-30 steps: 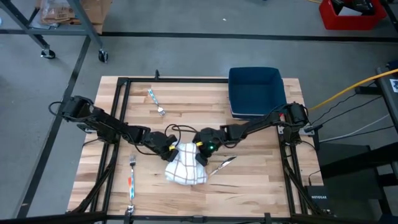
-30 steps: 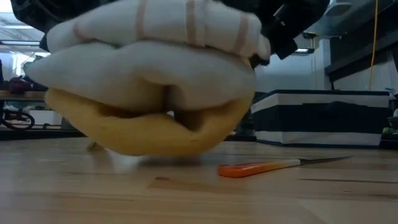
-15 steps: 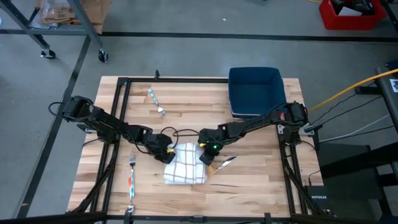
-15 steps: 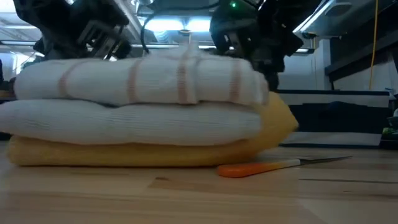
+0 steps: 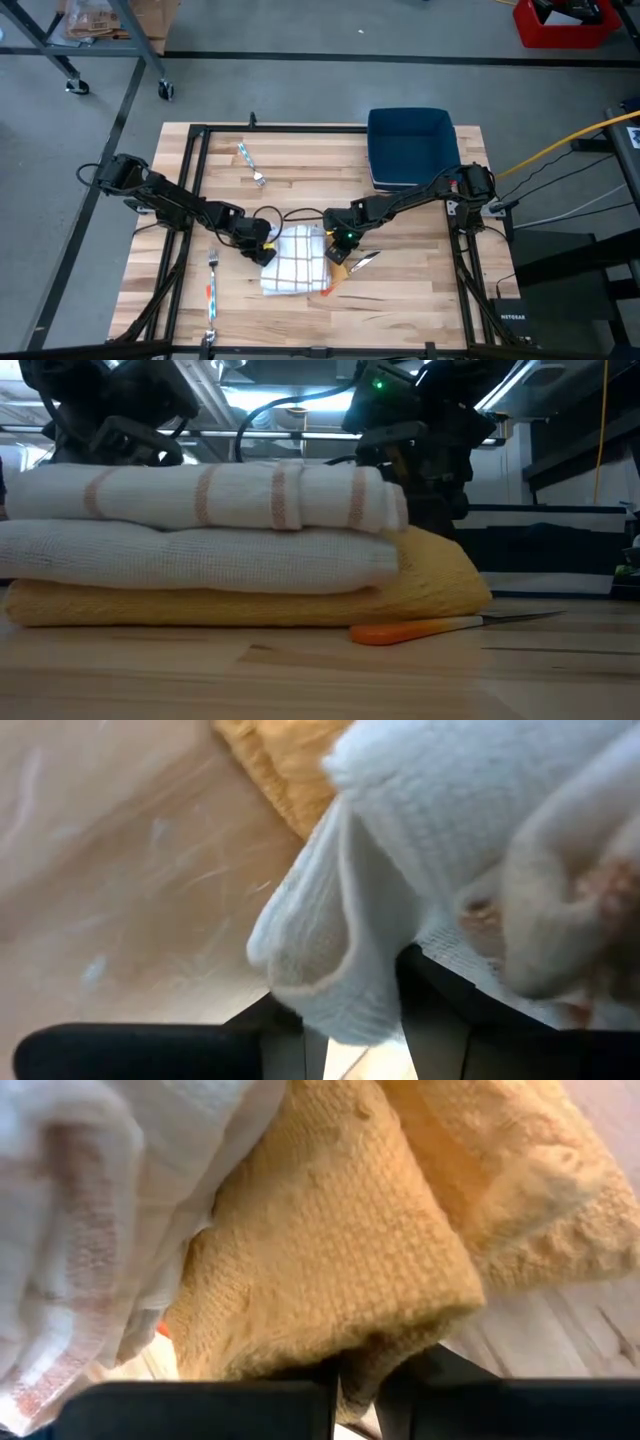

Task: Fold towel
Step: Put the stacked folded towels into the blue bin

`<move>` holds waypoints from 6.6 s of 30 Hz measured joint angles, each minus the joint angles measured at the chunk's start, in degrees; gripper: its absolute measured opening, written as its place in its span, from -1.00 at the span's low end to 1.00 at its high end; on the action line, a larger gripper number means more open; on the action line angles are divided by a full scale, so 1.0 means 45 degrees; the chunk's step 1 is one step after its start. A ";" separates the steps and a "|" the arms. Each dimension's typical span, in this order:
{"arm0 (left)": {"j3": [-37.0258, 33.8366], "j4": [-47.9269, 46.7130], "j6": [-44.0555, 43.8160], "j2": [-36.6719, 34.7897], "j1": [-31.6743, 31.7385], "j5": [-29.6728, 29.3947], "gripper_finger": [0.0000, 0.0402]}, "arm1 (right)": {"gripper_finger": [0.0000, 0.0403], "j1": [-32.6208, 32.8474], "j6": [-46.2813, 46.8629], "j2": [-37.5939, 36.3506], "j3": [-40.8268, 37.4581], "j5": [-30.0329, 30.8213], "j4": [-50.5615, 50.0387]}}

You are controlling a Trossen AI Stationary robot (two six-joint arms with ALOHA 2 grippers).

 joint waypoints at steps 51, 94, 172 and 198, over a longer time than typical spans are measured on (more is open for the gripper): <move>-0.0085 0.2925 -0.4755 0.0103 -0.3870 -0.2207 -0.50 | -0.77 0.0004 0.0787 0.0005 -0.0039 0.0678 -0.0345; -0.0133 0.5279 -0.0152 0.0835 0.0477 -0.5542 -0.65 | -0.91 0.0004 -0.0072 0.0049 -0.0081 0.3179 0.3746; 1.3028 0.2562 0.7345 0.4879 0.6068 -0.2089 -1.00 | -0.97 -0.5285 -0.5369 -0.3427 1.0282 0.8287 -1.5296; 1.3714 0.5744 0.6163 0.6906 0.6136 -0.2046 -1.00 | -0.97 -0.6601 -0.4450 -0.6233 0.5796 0.7760 -1.4525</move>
